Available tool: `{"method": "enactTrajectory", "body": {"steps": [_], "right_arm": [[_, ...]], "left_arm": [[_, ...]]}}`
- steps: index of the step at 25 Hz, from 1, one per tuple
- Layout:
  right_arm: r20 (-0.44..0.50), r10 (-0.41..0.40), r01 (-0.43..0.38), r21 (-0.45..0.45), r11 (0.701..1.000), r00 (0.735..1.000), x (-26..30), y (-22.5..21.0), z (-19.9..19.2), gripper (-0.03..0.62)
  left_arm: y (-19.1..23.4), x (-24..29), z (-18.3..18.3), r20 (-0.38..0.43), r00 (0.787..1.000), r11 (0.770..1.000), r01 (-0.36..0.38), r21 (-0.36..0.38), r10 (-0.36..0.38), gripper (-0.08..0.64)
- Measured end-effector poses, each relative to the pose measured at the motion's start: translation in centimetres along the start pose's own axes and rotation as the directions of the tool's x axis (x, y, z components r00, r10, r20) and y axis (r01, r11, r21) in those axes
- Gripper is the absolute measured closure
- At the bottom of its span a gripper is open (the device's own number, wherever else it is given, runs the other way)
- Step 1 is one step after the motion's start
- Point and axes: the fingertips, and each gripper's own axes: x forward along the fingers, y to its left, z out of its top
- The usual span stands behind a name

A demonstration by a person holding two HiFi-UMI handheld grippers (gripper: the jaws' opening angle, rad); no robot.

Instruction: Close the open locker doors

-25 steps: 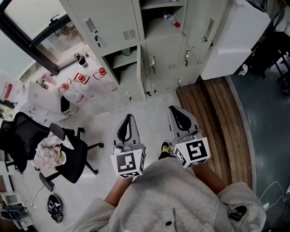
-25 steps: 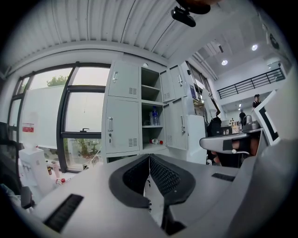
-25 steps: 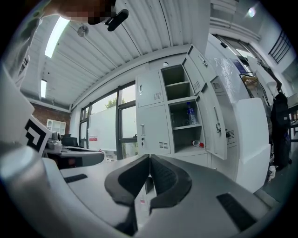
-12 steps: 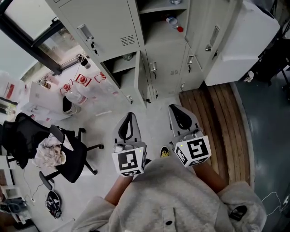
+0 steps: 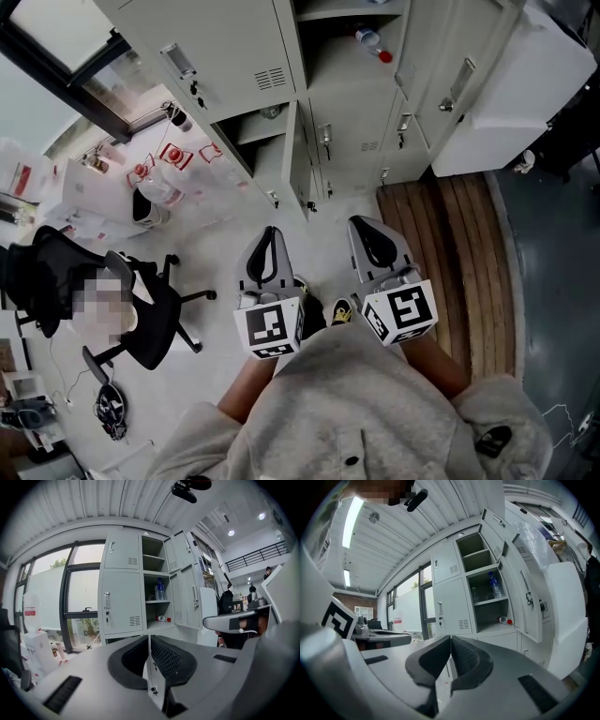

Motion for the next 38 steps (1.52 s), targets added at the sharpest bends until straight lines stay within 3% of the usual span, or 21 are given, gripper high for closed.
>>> {"method": "enactTrajectory", "body": {"steps": [10, 15, 25, 38], "right_arm": [[-0.015, -0.053, 0.053, 0.007, 0.999, 0.998, 3.1, -0.9, -0.2, 0.565], [-0.019, -0.088, 0.088, 0.003, 0.996, 0.996, 5.1, -1.6, 0.0, 0.565], [-0.084, -0.160, 0.161, -0.002, 0.987, 0.984, 8.2, -3.4, -1.5, 0.565], [-0.147, -0.182, 0.183, -0.004, 0.983, 0.972, 11.8, -3.8, -3.1, 0.565]], "left_arm": [[1.8, 4.3, -1.4, -0.036, 0.999, 0.999, 0.041, 0.016, -0.040, 0.546], [2.5, 7.2, -2.2, -0.075, 0.993, 0.996, 0.089, -0.012, -0.089, 0.543], [2.8, 12.9, -6.4, -0.187, 0.962, 0.980, 0.193, -0.042, -0.198, 0.373], [3.3, 17.1, -10.9, -0.280, 0.935, 0.976, 0.213, -0.051, -0.218, 0.365]]}}
